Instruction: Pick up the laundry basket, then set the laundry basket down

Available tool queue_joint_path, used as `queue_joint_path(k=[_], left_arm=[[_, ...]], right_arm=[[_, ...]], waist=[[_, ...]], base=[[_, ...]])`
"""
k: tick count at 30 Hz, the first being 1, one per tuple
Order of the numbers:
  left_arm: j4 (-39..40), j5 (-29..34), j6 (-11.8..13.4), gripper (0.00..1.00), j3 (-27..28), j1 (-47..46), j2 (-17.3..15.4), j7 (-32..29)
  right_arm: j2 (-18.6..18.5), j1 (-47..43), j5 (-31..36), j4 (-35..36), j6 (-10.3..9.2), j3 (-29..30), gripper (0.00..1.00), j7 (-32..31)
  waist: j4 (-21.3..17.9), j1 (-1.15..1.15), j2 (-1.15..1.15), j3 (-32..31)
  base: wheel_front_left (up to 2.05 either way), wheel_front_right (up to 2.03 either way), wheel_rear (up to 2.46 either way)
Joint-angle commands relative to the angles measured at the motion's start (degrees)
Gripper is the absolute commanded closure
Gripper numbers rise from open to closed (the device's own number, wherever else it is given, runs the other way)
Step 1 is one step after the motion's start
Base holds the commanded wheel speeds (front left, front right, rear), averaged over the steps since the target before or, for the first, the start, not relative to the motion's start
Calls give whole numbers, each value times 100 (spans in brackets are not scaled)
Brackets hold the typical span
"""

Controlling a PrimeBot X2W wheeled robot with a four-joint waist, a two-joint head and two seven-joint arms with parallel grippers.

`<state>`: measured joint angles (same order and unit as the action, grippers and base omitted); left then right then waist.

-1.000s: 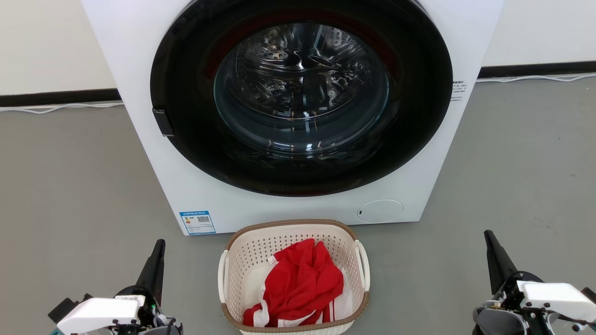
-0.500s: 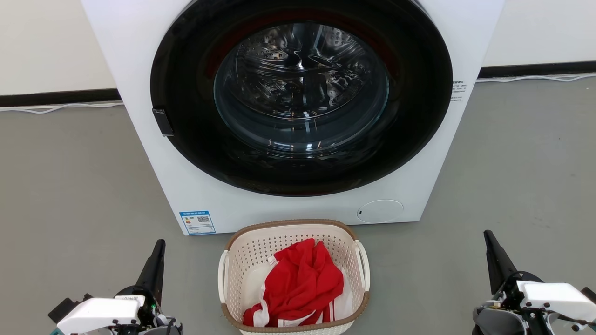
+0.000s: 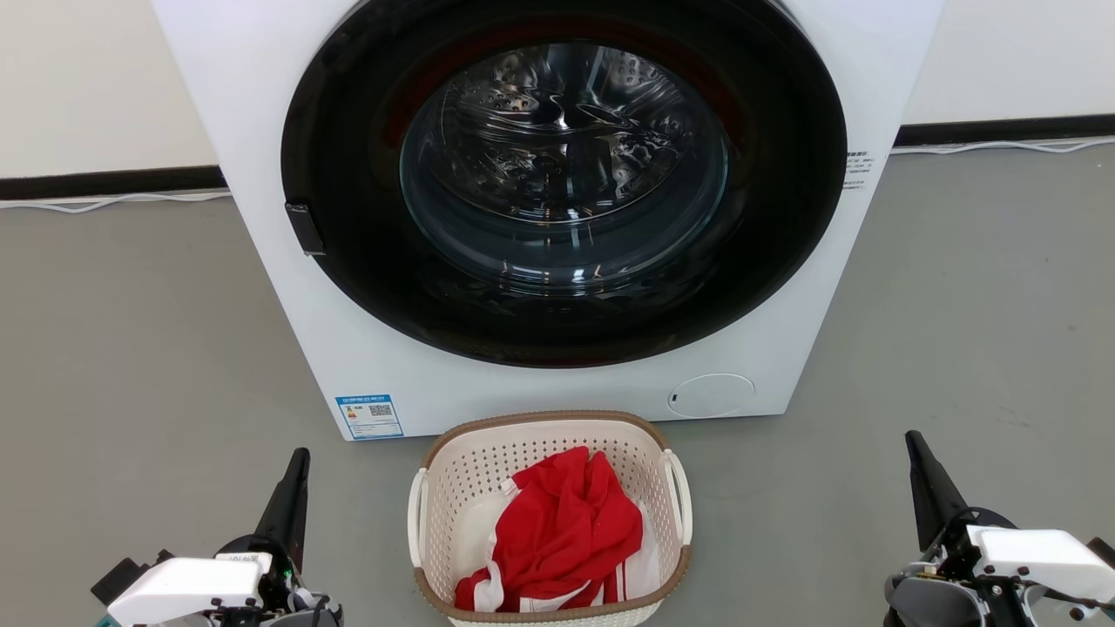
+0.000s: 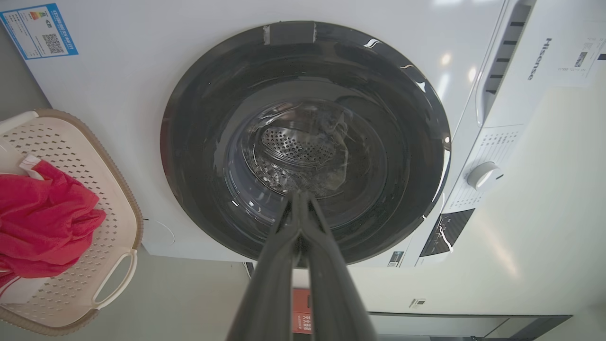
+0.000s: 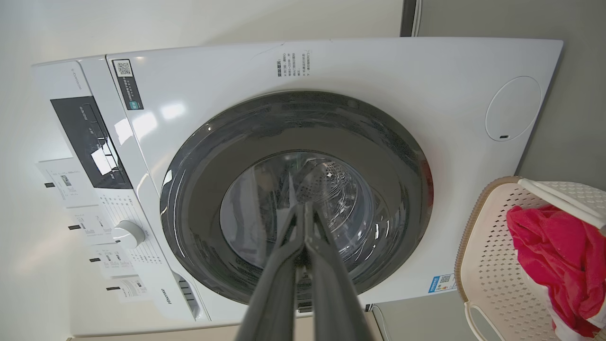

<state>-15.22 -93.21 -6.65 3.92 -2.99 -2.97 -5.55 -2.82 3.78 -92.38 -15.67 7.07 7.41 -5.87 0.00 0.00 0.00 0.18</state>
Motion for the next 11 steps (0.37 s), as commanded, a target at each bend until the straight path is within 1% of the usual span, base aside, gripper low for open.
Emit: queue_joint_path(k=[1,11], left_arm=[[120,51,-84,100,195,-314,-40,-41],[120,58,-84,100,204,-315,-34,-48]], right_arm=[[-22,239,7,166,42,-107,100,-47],[-20,239,10,166,42,-103,100,-50]], waist=[[0,0,0,0],[0,0,0,0]], base=[[0,0,0],[0,0,0]])
